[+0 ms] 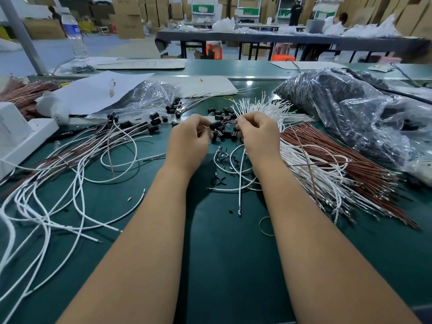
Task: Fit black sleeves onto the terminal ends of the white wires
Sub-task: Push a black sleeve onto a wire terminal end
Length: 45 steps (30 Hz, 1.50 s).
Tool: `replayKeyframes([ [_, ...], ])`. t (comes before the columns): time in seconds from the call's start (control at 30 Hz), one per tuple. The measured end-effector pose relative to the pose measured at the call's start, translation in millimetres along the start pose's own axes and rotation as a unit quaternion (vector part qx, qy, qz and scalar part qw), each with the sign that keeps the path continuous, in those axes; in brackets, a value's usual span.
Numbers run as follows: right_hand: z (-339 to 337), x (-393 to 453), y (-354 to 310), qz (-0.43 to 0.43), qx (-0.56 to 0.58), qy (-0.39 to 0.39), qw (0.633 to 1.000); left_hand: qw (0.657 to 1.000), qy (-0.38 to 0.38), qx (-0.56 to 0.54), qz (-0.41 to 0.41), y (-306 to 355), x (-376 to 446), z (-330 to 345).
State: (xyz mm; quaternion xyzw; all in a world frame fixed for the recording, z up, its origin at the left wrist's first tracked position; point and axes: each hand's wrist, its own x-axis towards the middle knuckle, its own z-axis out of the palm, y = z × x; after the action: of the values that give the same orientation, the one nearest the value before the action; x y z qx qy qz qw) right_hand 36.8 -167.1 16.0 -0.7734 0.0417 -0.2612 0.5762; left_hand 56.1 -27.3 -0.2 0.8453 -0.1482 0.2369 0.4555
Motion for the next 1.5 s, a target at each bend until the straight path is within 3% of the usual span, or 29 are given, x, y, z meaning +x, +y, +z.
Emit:
replayKeyframes([
  [0.23, 1.9, 0.5, 3.4, -0.024, 0.016, -0.039, 0.999, 0.999, -0.034, -0.027, 0.0, 2.6, -0.1, -0.3],
  [0.43, 2.8, 1.0, 5.0, -0.015, 0.035, -0.021, 0.999, 0.991, -0.05, -0.112, -0.054, 7.5, -1.8, -1.4],
  [0.77, 1.3, 0.6, 5.4, -0.019, 0.048, -0.021, 0.998, 0.992, -0.054, -0.102, -0.048, 5.9, -1.2, 1.3],
  [1.0, 3.7, 0.1, 4.2, -0.001, 0.069, -0.021, 0.997, 0.978, -0.061, -0.172, -0.098, 11.0, -0.5, -2.0],
  [1.23, 4.3, -2.0, 2.7, -0.029, 0.018, -0.022, 0.999, 0.972, -0.044, -0.209, -0.097, 13.2, -0.6, -4.3],
  [1.5, 8.5, -7.0, 3.2, -0.095, -0.061, -0.017, 0.993, 0.983, -0.044, -0.162, -0.071, 12.8, -1.0, -2.7],
])
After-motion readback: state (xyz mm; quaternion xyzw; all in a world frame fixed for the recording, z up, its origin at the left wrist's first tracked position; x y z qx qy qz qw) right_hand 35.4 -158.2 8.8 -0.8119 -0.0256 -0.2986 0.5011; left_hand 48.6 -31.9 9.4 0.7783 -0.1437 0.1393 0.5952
